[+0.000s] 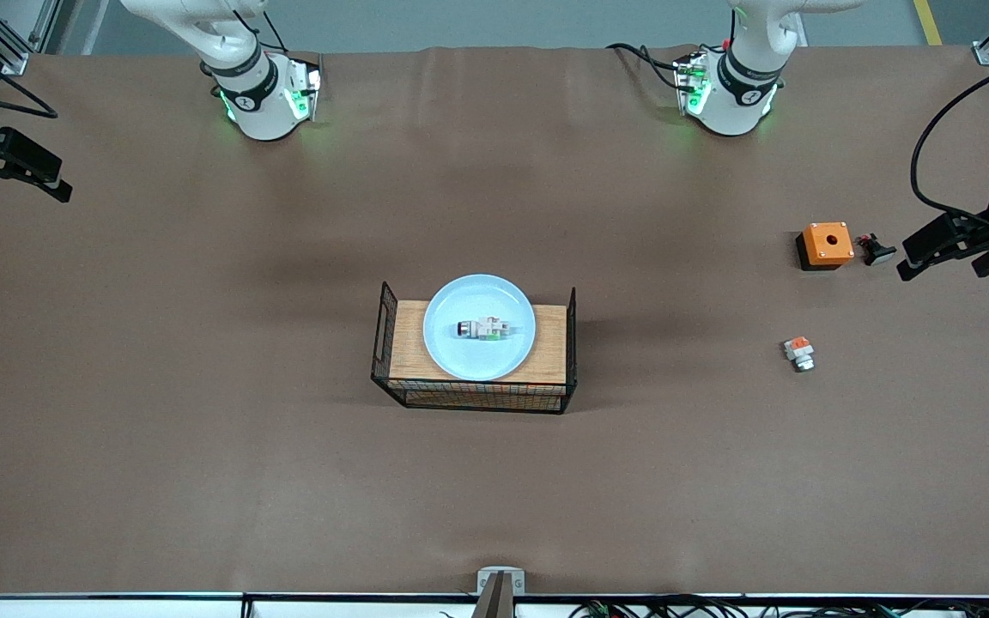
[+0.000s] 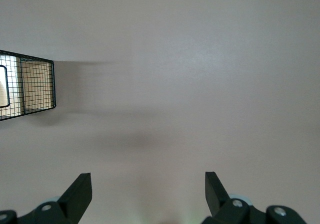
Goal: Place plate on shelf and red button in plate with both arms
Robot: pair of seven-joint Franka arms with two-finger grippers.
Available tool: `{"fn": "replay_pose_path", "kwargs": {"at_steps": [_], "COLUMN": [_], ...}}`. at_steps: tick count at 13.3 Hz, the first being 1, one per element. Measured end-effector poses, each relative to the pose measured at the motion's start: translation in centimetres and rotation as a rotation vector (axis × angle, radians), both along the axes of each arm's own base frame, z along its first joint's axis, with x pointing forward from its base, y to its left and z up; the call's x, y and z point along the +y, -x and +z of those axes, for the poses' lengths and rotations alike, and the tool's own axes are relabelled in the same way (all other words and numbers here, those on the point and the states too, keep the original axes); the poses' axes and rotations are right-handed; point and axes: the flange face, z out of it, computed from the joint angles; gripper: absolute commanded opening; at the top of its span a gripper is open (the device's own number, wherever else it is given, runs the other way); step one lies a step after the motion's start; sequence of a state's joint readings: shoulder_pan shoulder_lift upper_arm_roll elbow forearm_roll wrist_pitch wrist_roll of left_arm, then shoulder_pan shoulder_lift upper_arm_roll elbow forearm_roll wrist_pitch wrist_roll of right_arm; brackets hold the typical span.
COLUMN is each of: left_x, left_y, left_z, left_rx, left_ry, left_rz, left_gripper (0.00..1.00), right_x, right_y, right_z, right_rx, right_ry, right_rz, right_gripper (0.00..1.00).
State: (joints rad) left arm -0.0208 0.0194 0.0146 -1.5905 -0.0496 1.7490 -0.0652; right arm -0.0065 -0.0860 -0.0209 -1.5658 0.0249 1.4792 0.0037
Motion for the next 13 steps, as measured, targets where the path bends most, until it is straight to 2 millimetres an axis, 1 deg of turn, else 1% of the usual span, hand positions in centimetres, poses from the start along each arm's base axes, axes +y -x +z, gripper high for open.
{"fn": "replay_pose_path", "kwargs": {"at_steps": [2, 4, 6, 13], "left_x": [-0.1, -0.3, -0.6, -0.7], "left_y": [0.7, 1.8, 2.6, 2.6], "left_z": [1.3, 2.7, 3.5, 3.3], "left_rx": [-0.018, -0.023, -0.022, -0.018], "left_ry": [0.003, 0.008, 0.009, 0.009], "left_rz": [0.019, 0.038, 0.04, 0.039], "left_gripper": [1.0, 1.0, 1.0, 1.0], "right_x": [-0.1, -0.1, -0.1, -0.2], "right_y": [0.0, 0.0, 0.0, 0.0], "right_z": [0.0, 0.0, 0.0, 0.0], "right_rx": [0.0, -0.001, 0.0, 0.0], "right_ry": [0.007, 0.01, 0.014, 0.019], "right_rz": [0.0, 0.001, 0.0, 0.0], "right_gripper": [1.0, 1.0, 1.0, 1.0]}}
